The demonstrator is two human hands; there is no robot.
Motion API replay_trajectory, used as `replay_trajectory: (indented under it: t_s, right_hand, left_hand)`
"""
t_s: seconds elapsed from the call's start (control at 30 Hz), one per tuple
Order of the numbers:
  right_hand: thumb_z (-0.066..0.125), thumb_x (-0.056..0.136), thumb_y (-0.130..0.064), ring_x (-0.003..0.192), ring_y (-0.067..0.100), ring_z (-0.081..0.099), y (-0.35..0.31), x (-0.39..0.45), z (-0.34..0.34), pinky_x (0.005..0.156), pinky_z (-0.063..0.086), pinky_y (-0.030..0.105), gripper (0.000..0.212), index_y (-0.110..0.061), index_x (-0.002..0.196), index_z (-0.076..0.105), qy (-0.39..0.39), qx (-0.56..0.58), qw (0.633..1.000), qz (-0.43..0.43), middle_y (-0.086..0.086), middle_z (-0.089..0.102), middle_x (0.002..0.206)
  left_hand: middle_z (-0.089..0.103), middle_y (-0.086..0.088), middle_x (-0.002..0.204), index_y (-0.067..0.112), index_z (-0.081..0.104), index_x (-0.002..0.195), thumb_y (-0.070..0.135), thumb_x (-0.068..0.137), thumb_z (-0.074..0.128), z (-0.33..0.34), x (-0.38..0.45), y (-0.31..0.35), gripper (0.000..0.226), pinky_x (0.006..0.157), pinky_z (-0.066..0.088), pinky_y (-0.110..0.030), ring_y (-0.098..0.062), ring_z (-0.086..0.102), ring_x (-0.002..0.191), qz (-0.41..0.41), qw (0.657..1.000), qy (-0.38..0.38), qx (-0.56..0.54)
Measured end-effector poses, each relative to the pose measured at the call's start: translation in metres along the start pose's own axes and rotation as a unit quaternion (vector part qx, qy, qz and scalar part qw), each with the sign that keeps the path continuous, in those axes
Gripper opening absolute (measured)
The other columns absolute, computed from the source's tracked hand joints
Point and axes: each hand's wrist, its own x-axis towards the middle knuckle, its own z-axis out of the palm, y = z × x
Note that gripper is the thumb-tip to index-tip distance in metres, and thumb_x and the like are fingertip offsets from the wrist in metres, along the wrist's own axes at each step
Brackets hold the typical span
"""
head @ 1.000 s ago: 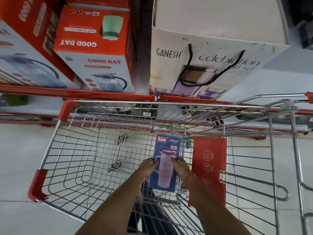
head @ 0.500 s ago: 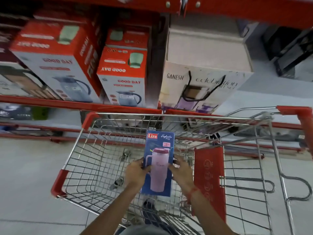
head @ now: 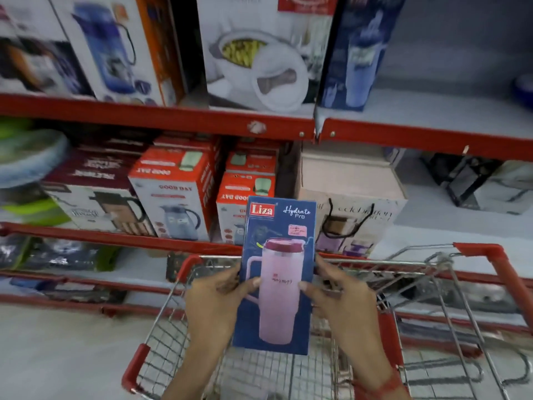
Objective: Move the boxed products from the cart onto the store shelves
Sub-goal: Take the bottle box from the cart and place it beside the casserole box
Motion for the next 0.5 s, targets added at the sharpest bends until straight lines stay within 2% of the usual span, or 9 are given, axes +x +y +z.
replay_trajectory:
  t_s: [0.03, 0.07, 0.17, 0.23, 0.3, 0.4, 0.43, 0.5]
  right_hand:
    - [0.082, 0.072, -0.019, 0.090, 0.012, 0.071, -0.009, 0.000, -0.005, 0.074, 0.063, 0.045, 0.056, -0.041, 0.120, 0.063, 0.005, 0.011, 1.000, -0.014, -0.016, 0.072, 0.110]
    - [0.083, 0.071, -0.020, 0.091, 0.009, 0.071, -0.017, 0.000, -0.009, 0.076, 0.062, 0.044, 0.056, -0.043, 0.119, 0.063, 0.009, 0.020, 0.999, -0.031, -0.018, 0.072, 0.109]
    - [0.083, 0.069, -0.020, 0.078, -0.005, 0.070, -0.039, -0.002, -0.018, 0.073, 0.064, 0.040, 0.057, -0.057, 0.107, 0.061, 0.014, 0.035, 0.997, -0.074, -0.042, 0.066, 0.082]
    - [0.083, 0.069, -0.019, 0.072, -0.002, 0.071, -0.047, -0.003, -0.020, 0.068, 0.064, 0.043, 0.058, -0.062, 0.099, 0.059, 0.025, 0.044, 0.995, -0.082, -0.042, 0.065, 0.077]
    - [0.083, 0.070, -0.016, 0.069, -0.003, 0.070, -0.052, -0.003, -0.022, 0.068, 0.064, 0.041, 0.057, -0.057, 0.102, 0.061, 0.044, 0.057, 0.993, -0.090, -0.033, 0.067, 0.085]
    - [0.082, 0.069, -0.008, 0.065, -0.014, 0.066, -0.060, 0.006, -0.036, 0.071, 0.063, 0.031, 0.053, -0.033, 0.115, 0.069, 0.067, 0.080, 0.989, -0.102, -0.021, 0.073, 0.090]
    - [0.081, 0.068, -0.006, 0.065, -0.016, 0.065, -0.065, 0.011, -0.044, 0.071, 0.063, 0.032, 0.053, -0.029, 0.115, 0.070, 0.075, 0.096, 0.987, -0.107, -0.021, 0.074, 0.091]
    - [0.080, 0.065, -0.010, 0.076, -0.013, 0.065, -0.077, 0.025, -0.066, 0.076, 0.062, 0.031, 0.053, -0.030, 0.113, 0.071, 0.089, 0.107, 0.981, -0.138, -0.017, 0.076, 0.100]
  left_hand:
    - [0.076, 0.014, 0.064, 0.042, 0.073, 0.062, 0.014, 0.064, 0.084, -0.004, 0.002, 0.008, 0.030, 0.062, 0.062, -0.038, -0.016, 0.074, 0.068, 0.006, 1.000, 0.006, -0.017]
    - [0.076, 0.016, 0.066, 0.043, 0.072, 0.062, 0.016, 0.062, 0.084, -0.007, 0.003, 0.016, 0.030, 0.062, 0.061, -0.040, -0.014, 0.075, 0.070, 0.018, 0.999, 0.011, -0.026]
    - [0.076, 0.021, 0.071, 0.048, 0.071, 0.072, 0.022, 0.059, 0.084, -0.012, 0.003, 0.036, 0.032, 0.061, 0.060, -0.026, 0.000, 0.073, 0.070, 0.050, 0.997, 0.022, -0.050]
    - [0.076, 0.019, 0.074, 0.043, 0.072, 0.083, 0.029, 0.052, 0.083, -0.013, 0.003, 0.043, 0.036, 0.060, 0.060, -0.022, 0.002, 0.072, 0.071, 0.054, 0.996, 0.023, -0.072]
    - [0.074, 0.024, 0.073, 0.036, 0.073, 0.091, 0.031, 0.047, 0.081, -0.010, 0.005, 0.048, 0.045, 0.062, 0.058, -0.015, 0.007, 0.070, 0.072, 0.053, 0.994, 0.019, -0.095]
    - [0.073, 0.027, 0.067, 0.041, 0.073, 0.079, 0.014, 0.057, 0.084, 0.005, 0.016, 0.059, 0.037, 0.063, 0.059, -0.017, 0.006, 0.070, 0.071, 0.064, 0.991, -0.007, -0.118]
    - [0.073, 0.026, 0.068, 0.037, 0.075, 0.082, 0.006, 0.061, 0.083, 0.013, 0.021, 0.066, 0.038, 0.063, 0.059, -0.017, 0.006, 0.070, 0.071, 0.075, 0.989, -0.021, -0.124]
    - [0.075, 0.018, 0.079, 0.017, 0.073, 0.102, -0.005, 0.065, 0.079, 0.032, 0.037, 0.087, 0.043, 0.068, 0.059, -0.015, 0.006, 0.070, 0.074, 0.106, 0.982, -0.039, -0.153]
